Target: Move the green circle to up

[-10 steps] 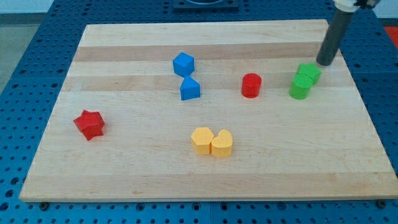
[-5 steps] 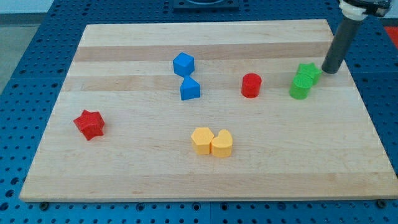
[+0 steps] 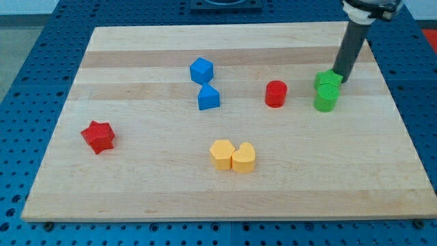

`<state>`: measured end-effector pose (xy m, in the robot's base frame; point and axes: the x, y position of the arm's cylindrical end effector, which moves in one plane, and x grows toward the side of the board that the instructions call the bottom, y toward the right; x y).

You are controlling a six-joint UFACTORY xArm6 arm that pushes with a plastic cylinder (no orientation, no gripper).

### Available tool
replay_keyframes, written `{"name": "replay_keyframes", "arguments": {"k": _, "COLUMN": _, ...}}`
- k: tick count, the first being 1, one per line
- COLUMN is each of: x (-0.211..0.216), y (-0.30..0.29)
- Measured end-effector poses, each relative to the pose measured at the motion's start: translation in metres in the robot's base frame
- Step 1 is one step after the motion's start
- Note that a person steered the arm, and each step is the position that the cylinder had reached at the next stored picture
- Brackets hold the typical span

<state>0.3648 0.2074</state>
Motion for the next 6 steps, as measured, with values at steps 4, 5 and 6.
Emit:
{"name": "replay_keyframes", "arguments": {"k": 4, "x": 0.006, "y": -0.026}}
{"name": "replay_keyframes", "arguments": {"k": 5, "x": 0.007, "y": -0.038}}
{"name": "replay_keyframes", "arguments": {"k": 6, "x": 0.01, "y": -0.046}}
